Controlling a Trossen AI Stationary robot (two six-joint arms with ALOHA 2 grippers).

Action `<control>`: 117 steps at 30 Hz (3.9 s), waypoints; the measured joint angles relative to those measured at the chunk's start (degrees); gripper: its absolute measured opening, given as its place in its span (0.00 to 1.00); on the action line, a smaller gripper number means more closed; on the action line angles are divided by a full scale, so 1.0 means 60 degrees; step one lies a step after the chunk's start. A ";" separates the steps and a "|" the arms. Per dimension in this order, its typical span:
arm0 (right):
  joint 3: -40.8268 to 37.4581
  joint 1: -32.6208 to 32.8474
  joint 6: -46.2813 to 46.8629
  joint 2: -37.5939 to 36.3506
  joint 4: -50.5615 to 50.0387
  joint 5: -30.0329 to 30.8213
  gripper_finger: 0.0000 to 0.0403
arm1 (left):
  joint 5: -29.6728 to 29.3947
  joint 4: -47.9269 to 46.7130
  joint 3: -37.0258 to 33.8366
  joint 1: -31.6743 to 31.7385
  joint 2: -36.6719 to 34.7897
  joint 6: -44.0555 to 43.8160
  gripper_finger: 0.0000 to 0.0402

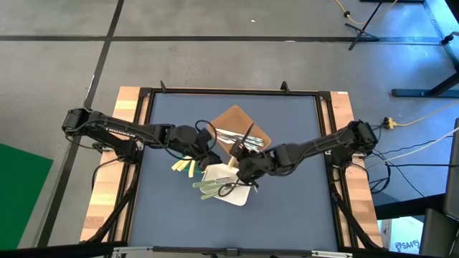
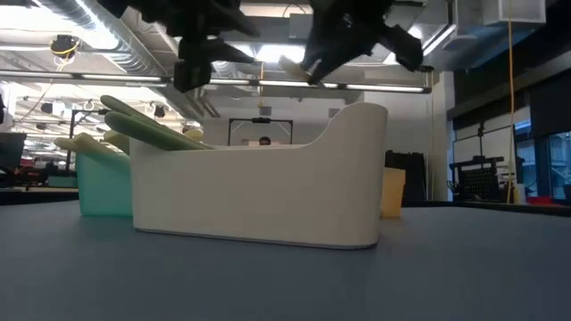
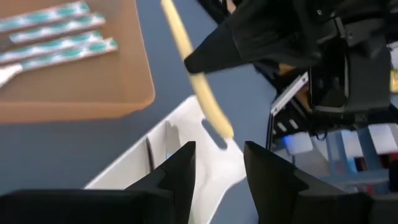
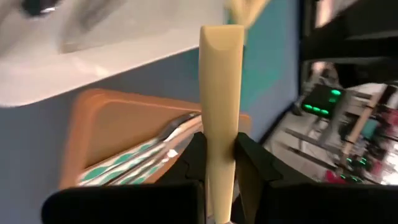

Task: Sort silverware by color (type)
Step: Put the yellow table knife into the green bin

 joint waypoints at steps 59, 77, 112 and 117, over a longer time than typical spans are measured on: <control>-0.0004 -0.0029 -0.1640 0.0000 0.2460 0.1876 0.10 | -0.1429 0.0873 0.0000 -0.0166 0.0004 -0.0973 0.32; -0.0007 -0.0026 -0.1646 0.0000 0.2448 0.1868 0.10 | -0.1397 0.0780 0.0000 -0.0166 0.0004 -0.1002 0.16; -0.0007 -0.0037 -0.1619 -0.0004 0.2383 0.1113 0.18 | -0.1292 0.0808 -0.0022 -0.0177 0.0015 -0.0964 0.12; -0.0004 -0.0037 -0.1615 -0.0004 0.2485 0.0963 0.31 | -0.1356 0.0988 -0.0008 -0.0174 0.0015 -0.0932 0.12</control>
